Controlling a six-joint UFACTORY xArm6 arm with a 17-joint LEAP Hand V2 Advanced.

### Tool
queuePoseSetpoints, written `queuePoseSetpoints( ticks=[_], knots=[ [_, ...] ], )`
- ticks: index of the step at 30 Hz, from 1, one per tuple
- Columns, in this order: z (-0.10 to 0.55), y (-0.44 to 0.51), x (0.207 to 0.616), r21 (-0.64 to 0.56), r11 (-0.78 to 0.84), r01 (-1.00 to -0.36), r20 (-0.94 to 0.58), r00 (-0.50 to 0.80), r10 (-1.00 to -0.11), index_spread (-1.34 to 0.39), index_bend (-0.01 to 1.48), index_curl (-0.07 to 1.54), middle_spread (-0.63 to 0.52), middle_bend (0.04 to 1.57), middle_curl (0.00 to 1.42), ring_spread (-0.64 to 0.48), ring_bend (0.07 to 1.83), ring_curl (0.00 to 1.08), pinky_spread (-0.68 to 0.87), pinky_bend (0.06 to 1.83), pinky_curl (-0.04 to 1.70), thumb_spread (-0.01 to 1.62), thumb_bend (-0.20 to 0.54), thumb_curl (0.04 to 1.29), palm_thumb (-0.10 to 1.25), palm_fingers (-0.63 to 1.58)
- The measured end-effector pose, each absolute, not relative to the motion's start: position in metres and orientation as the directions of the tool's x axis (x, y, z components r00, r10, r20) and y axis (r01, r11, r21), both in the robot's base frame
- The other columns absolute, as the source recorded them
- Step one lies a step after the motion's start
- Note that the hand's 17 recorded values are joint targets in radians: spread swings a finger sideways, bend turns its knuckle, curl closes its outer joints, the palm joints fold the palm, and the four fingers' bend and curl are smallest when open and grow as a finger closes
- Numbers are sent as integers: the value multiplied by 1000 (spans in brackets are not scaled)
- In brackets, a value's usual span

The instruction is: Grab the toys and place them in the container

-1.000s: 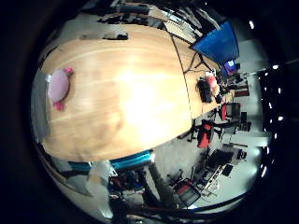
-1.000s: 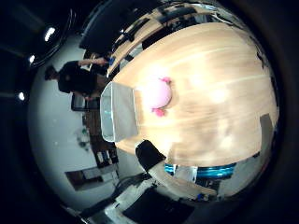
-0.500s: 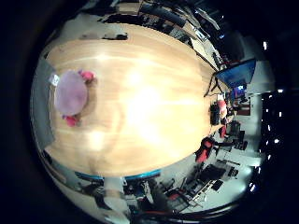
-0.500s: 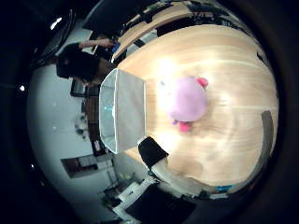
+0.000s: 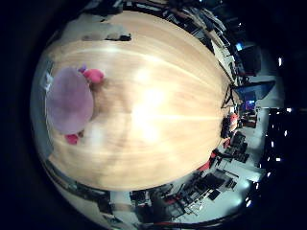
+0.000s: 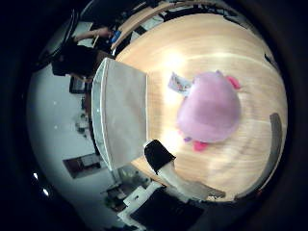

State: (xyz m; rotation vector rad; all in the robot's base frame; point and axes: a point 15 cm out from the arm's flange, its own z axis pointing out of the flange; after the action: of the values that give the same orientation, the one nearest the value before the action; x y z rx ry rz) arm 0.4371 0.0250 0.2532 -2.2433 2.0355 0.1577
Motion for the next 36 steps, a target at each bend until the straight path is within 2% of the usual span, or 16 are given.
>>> queuePoseSetpoints(
  ticks=[12, 24, 27, 28, 29, 32, 36],
  knots=[
    [189, 50, 444, 70, -139, -988, -150, 128, -980, -413, 169, 310, -36, 256, 369, 43, 718, 210, 402, 1166, 0, 963, -28, 284, 248, 201],
    [153, 52, 445, 116, -141, -983, -150, 123, -981, -401, 163, 306, -45, 270, 375, 33, 729, 218, 364, 1116, -3, 994, -16, 287, 303, 217],
    [153, 50, 445, 116, -138, -984, -150, 120, -981, -405, 157, 299, -78, 297, 383, -36, 804, 234, 236, 1131, -4, 1040, 19, 300, 402, 328],
    [152, 49, 444, 118, -135, -984, -150, 117, -982, -405, 125, 284, -111, 305, 386, -91, 886, 257, 120, 1223, 22, 1067, 54, 311, 482, 469],
    [152, 49, 444, 119, -135, -984, -150, 117, -982, -408, 129, 279, -121, 311, 386, -106, 890, 249, 83, 1229, 15, 1071, 55, 313, 495, 475],
    [153, 49, 445, 116, -133, -984, -151, 115, -982, -416, 130, 262, -215, 393, 425, -241, 1047, 311, -179, 1374, 76, 1110, 138, 345, 703, 729],
    [153, 48, 446, 116, -118, -986, -150, 100, -984, -439, 182, 273, -295, 499, 480, -319, 1145, 365, -335, 1413, 127, 1111, 221, 381, 909, 984]
  ],
)
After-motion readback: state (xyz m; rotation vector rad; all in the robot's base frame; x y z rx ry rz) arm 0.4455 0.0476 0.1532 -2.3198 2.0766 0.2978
